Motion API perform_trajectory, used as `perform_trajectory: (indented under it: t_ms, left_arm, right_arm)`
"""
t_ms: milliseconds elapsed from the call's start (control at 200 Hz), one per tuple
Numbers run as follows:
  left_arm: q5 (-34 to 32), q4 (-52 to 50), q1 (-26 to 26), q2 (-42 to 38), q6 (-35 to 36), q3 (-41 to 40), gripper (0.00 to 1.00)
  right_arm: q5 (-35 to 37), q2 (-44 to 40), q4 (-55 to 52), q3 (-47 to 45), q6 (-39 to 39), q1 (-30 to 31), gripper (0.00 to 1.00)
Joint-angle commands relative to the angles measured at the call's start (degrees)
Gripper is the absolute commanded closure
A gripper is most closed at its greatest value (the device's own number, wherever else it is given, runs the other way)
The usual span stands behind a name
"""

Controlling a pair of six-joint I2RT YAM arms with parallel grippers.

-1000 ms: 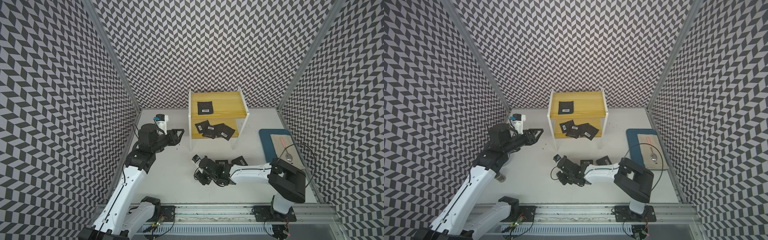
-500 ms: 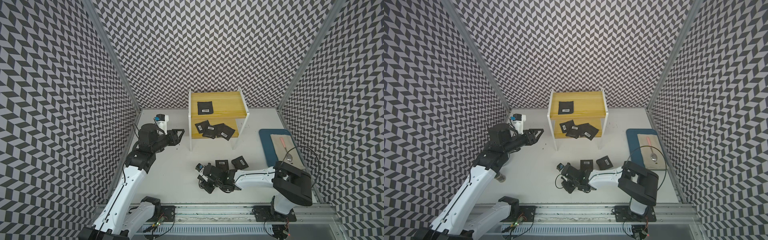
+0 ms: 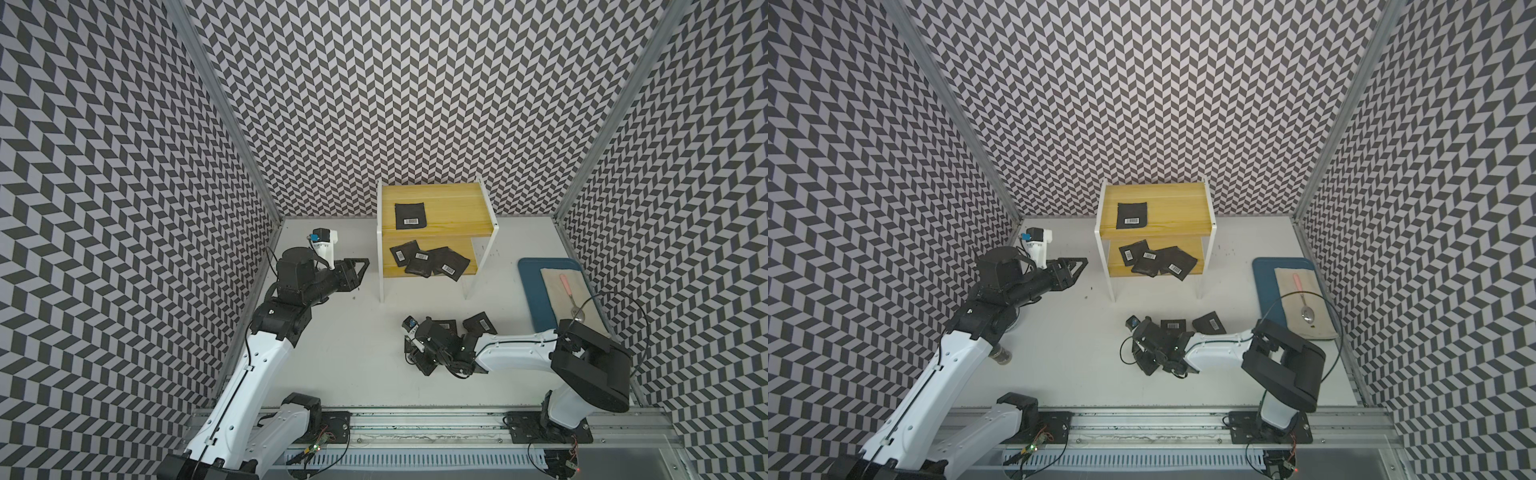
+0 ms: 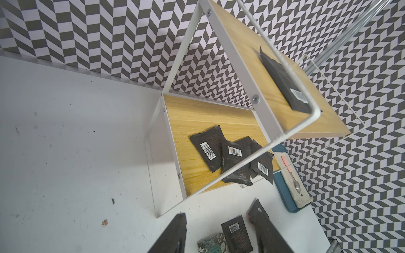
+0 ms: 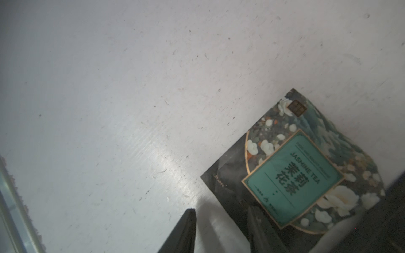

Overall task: Remove the tea bags from the shelf
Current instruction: Adjust the tea bag at the center of the board, then pick up the tea bag from the shelf.

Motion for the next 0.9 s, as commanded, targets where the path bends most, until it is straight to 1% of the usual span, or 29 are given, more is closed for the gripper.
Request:
perform_trajectory:
  t_ms: [0,95,220,406,556,606,641,741,851,896]
  left_arm:
    - [0.7,1.0,0.3,-0.2,0.0,-0.3,0.47]
    - [0.6,0.9,0.3,-0.3,0.0,-0.2,0.47]
    - [0.4,1.0,0.3,0.2,-0.1,0.7,0.47]
    - [0.3,1.7,0.3,1.4,-0.7,4.5,0.46]
    - [0.9,3.3,0.3,2.7,-1.6,8.6,0.46]
    - [1.3,3.8,0.3,3.4,-2.0,10.0,0.46]
    - [1.7,4.0,0.3,4.0,-2.1,11.0,0.46]
    - [2.2,4.4,0.0,6.0,-2.1,13.7,0.46]
    - [2.5,4.4,-0.4,8.6,-1.8,16.4,0.42]
    - [2.6,4.2,-0.6,9.7,-1.7,17.6,0.42]
  right_arm:
    - [0.9,-0.4,-2.9,0.4,-0.8,0.1,0.58]
    - [1.0,-2.9,-3.6,0.9,-0.4,0.4,0.58]
    - [2.2,-9.4,-7.2,3.8,0.2,1.5,0.56]
    - [4.7,-19.9,-13.6,10.4,0.7,1.7,0.48]
    - [7.1,-24.9,-17.6,16.6,1.8,1.6,0.43]
    - [7.2,-26.2,-18.9,19.4,2.0,1.0,0.37]
    - [6.8,-26.3,-20.7,22.1,2.4,0.2,0.35]
    - [5.6,-23.9,-27.0,32.1,3.6,-3.5,0.35]
    - [2.8,-19.6,-33.2,44.1,5.2,-9.7,0.33]
    - [2.6,-17.4,-35.7,49.1,6.2,-12.1,0.31]
